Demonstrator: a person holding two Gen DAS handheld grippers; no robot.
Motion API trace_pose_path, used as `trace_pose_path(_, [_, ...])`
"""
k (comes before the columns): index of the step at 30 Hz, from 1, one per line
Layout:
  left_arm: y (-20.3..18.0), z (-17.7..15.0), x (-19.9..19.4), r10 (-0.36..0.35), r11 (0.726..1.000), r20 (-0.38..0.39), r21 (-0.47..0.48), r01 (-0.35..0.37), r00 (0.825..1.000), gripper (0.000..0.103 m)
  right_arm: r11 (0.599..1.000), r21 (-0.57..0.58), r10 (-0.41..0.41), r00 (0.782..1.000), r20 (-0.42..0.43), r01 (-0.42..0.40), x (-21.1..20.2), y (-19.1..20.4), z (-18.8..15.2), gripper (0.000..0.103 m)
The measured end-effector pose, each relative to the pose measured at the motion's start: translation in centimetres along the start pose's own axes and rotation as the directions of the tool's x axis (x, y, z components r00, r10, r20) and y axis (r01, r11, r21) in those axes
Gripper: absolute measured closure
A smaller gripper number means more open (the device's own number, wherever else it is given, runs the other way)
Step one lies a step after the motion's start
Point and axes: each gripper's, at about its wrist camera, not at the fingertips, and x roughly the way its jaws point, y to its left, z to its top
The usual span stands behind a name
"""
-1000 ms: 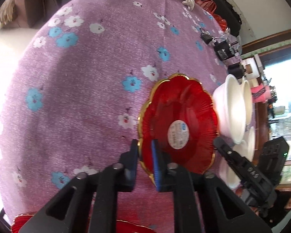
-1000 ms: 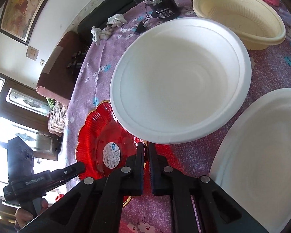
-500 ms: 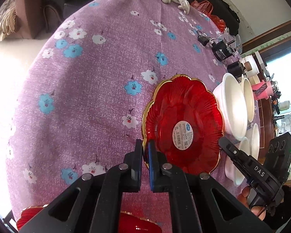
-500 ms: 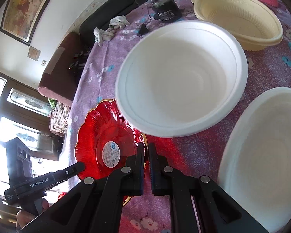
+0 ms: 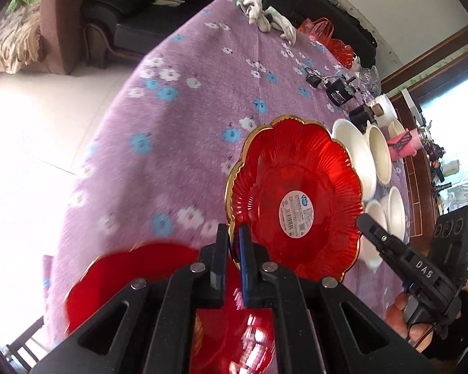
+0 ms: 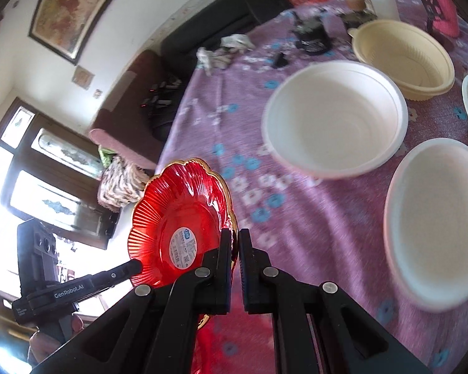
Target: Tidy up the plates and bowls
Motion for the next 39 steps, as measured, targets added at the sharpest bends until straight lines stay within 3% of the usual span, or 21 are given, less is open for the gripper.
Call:
trace_pose_path(5, [1.6, -3.9, -3.7, 0.045, 0.999, 0.019, 0.018, -0.045, 0.999, 0.096, 0.998, -0.056, 0.038, 0.999, -0.018, -0.039, -1.9, 2.8, -3.4, 0.097])
trace_pose_path(12, [5.3, -9.4, -6.6, 0.093, 0.996, 0.03, -0.019, -0.093, 0.995, 0.096, 0.99, -0.123, 0.056, 0.995, -0.088, -0.066, -1.4, 5.7, -8.6, 0.097])
trace_pose_path(18, [8.0, -12.2, -6.0, 0.118, 0.991, 0.003, -0.059, -0.117, 0.993, 0.095, 0.986, -0.159, 0.033, 0.988, -0.148, -0.056, 0.6, 6.6, -11.6, 0.097])
trace_pose_path(26, [8.9, -12.8, -4.2, 0.158, 0.985, -0.041, -0.06, -0.161, 0.987, 0.095, 0.98, -0.198, -0.047, 0.982, -0.185, 0.009, 3.4, 6.6, -13.5, 0.096])
trace_pose_path(30, [8.3, -12.6, -3.8, 0.22, 0.975, -0.053, -0.007, -0.221, 0.974, 0.095, 0.975, -0.219, -0.072, 0.979, -0.189, 0.03, 4.1, 6.7, -13.6, 0.096])
trace_pose_path(36, [6.7, -12.5, -3.0, 0.341, 0.937, -0.043, 0.1, -0.335, 0.939, 0.091, 0.957, -0.281, -0.124, 0.979, -0.161, 0.075, 4.7, 7.4, -14.0, 0.094])
trace_pose_path(39, [5.9, -12.5, -3.1, 0.404, 0.904, -0.001, 0.155, -0.399, 0.915, 0.09, 0.947, -0.308, -0.139, 0.98, -0.143, 0.089, 4.7, 7.7, -14.0, 0.094])
